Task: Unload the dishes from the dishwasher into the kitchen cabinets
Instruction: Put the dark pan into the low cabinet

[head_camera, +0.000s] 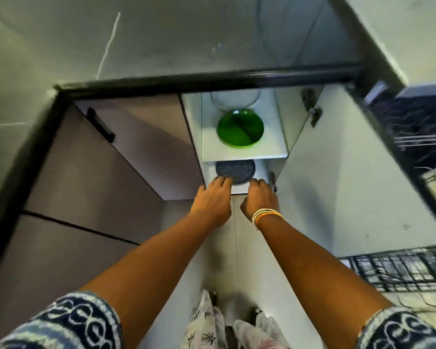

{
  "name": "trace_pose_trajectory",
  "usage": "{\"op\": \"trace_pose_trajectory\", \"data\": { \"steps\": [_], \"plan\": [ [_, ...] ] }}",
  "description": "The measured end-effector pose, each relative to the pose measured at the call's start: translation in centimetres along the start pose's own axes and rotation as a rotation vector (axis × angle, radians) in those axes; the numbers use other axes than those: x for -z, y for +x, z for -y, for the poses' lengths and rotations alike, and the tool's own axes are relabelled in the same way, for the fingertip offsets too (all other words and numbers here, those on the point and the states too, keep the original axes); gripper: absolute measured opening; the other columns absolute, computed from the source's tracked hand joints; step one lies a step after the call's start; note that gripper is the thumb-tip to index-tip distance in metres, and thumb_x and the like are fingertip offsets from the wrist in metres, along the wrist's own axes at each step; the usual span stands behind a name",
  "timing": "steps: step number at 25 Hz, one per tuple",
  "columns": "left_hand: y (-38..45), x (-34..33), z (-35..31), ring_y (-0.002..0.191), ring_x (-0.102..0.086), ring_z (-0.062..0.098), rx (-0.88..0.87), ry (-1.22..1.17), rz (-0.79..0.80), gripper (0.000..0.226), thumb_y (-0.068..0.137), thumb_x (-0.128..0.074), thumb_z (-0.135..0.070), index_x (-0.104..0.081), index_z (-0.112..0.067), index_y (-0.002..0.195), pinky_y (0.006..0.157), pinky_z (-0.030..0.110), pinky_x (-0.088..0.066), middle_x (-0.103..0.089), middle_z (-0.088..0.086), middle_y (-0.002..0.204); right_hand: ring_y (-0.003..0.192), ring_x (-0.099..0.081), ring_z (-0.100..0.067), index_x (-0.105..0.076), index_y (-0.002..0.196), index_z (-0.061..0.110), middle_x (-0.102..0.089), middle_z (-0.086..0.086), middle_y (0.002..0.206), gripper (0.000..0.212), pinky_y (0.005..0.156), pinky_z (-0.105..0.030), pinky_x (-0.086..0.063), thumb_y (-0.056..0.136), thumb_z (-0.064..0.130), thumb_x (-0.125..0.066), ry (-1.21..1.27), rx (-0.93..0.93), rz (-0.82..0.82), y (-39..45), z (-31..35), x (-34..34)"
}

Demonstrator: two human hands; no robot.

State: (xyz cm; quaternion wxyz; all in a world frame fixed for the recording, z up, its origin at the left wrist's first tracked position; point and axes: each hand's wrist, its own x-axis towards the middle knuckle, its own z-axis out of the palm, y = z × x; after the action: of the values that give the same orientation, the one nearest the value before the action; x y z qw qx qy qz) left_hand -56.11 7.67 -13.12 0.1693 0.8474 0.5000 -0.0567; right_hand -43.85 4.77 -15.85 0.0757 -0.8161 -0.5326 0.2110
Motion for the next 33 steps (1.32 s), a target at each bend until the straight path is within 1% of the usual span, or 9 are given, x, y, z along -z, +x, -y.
{"op": "trace_pose_trajectory", "data": {
  "steps": [4, 7, 17, 19, 22, 24, 28, 31, 33],
  "plan": [
    [-4.9, 6.0, -2.2, 0.145, -0.020, 0.027, -0.039, 0.069, -0.009, 0.060, 0.097, -0.043, -0.018, -0.016, -0.013, 0.150, 0.115, 0.051, -0.020, -0.020, 0.009, 0.157, 0.119, -0.048, -0.033, -0.044, 0.132, 0.009, -0.050, -0.014, 0.129, 0.057, 0.095, -0.041, -0.045, 0.081, 0.017, -0.067, -0.028, 0.023, -0.003, -4.7, 0.9, 7.1],
    [-7.0, 8.6, -3.1, 0.144, -0.023, 0.027, -0.054, 0.095, -0.032, 0.060, 0.098, -0.042, -0.024, -0.016, -0.012, 0.150, 0.113, 0.052, -0.023, -0.022, 0.009, 0.157, 0.119, -0.048, -0.032, -0.046, 0.131, 0.009, -0.050, -0.014, 0.128, 0.050, 0.093, -0.040, -0.045, 0.084, 0.015, -0.061, -0.049, 0.009, -0.061, -7.3, 0.3, 10.0],
    [-8.3, 10.8, -7.5, 0.135, -0.034, 0.025, -0.138, 0.215, -0.084, 0.055, 0.094, -0.046, -0.023, -0.026, -0.011, 0.144, 0.103, 0.047, -0.032, -0.035, 0.008, 0.147, 0.114, -0.052, -0.029, -0.049, 0.126, 0.008, -0.052, -0.013, 0.126, 0.040, 0.093, -0.036, -0.045, 0.090, 0.023, -0.053, -0.240, 0.115, -0.339, -10.7, -5.2, 17.4],
    [-7.5, 11.0, -9.4, 0.137, -0.033, 0.024, -0.161, 0.212, -0.103, 0.057, 0.095, -0.046, -0.028, -0.024, -0.010, 0.145, 0.104, 0.047, -0.031, -0.033, 0.008, 0.149, 0.118, -0.050, -0.032, -0.046, 0.128, 0.007, -0.049, -0.017, 0.130, 0.044, 0.098, -0.041, -0.044, 0.088, 0.022, -0.056, -0.258, 0.030, -0.400, -10.5, -7.3, 18.8],
    [-6.6, 10.7, -12.1, 0.140, -0.029, 0.025, -0.165, 0.190, -0.091, 0.059, 0.097, -0.044, -0.032, -0.023, -0.009, 0.146, 0.108, 0.048, -0.030, -0.029, 0.009, 0.151, 0.127, -0.045, -0.038, -0.034, 0.139, 0.005, -0.041, -0.021, 0.139, 0.057, 0.102, -0.047, -0.042, 0.090, 0.022, -0.058, -0.164, -0.166, -0.315, -10.4, -10.8, 19.7],
    [-6.3, 10.3, -13.6, 0.141, -0.027, 0.025, -0.163, 0.181, -0.071, 0.059, 0.097, -0.045, -0.032, -0.022, -0.009, 0.147, 0.110, 0.049, -0.030, -0.027, 0.010, 0.153, 0.127, -0.047, -0.040, -0.029, 0.143, 0.003, -0.041, -0.022, 0.141, 0.057, 0.100, -0.046, -0.044, 0.094, 0.021, -0.053, -0.029, -0.207, -0.212, -10.3, -12.4, 19.8],
    [-5.6, 10.3, -15.3, 0.142, -0.026, 0.026, -0.161, 0.183, -0.055, 0.060, 0.097, -0.045, -0.032, -0.020, -0.009, 0.148, 0.112, 0.051, -0.026, -0.027, 0.011, 0.153, 0.110, -0.060, -0.038, -0.052, 0.128, 0.003, -0.063, -0.021, 0.119, 0.034, 0.092, -0.045, -0.049, 0.100, 0.021, -0.043, 0.135, -0.143, -0.252, -9.4, -13.6, 20.5],
    [-4.7, 11.6, -15.7, 0.135, -0.035, 0.026, -0.107, 0.166, -0.063, 0.056, 0.097, -0.045, -0.033, -0.026, -0.009, 0.144, 0.108, 0.051, -0.031, -0.035, 0.009, 0.147, 0.100, -0.064, -0.038, -0.065, 0.116, 0.006, -0.070, -0.020, 0.105, 0.029, 0.092, -0.045, -0.052, 0.094, 0.021, -0.054, 0.289, -0.143, -0.218, -8.6, -13.3, 21.2],
    [-4.1, 12.2, -15.5, 0.131, -0.039, 0.027, -0.076, 0.129, -0.074, 0.053, 0.097, -0.044, -0.034, -0.029, -0.009, 0.142, 0.105, 0.050, -0.035, -0.039, 0.009, 0.143, 0.090, -0.066, -0.033, -0.073, 0.100, 0.005, -0.072, -0.017, 0.093, 0.024, 0.089, -0.038, -0.053, 0.089, 0.024, -0.062, 0.392, -0.132, -0.160, -8.1, -12.2, 21.2]
  ]
}}
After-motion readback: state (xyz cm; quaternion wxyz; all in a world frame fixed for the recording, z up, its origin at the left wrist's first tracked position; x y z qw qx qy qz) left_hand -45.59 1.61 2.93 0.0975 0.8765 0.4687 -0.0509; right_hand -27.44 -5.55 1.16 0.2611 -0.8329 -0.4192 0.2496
